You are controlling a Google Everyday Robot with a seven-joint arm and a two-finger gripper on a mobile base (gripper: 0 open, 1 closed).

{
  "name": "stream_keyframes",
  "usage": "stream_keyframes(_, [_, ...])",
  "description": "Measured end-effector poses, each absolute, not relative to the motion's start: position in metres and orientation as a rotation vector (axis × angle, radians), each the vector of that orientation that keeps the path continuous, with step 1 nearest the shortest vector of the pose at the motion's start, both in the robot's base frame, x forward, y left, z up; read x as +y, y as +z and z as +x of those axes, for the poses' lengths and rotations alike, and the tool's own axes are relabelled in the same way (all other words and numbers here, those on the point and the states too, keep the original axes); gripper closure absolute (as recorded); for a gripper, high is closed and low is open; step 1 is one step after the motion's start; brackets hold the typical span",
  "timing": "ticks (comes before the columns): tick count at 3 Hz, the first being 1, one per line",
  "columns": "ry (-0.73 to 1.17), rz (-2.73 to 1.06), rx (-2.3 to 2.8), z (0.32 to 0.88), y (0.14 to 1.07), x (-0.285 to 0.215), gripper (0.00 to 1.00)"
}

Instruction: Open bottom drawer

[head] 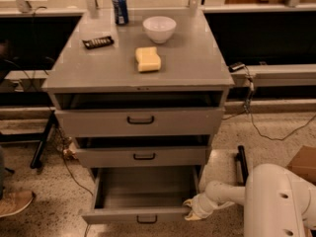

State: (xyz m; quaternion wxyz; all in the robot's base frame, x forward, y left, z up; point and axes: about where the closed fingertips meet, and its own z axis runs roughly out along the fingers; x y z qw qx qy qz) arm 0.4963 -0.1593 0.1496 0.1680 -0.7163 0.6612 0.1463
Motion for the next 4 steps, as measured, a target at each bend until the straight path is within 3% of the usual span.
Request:
stream_keyframes(1, [0.416,-2.038,1.881,0.4962,0.1533,-0.1592,1.00])
stream_keyframes(4, [0.430,-2.041,1.880,0.4919,0.1498,-0.1556,0.34])
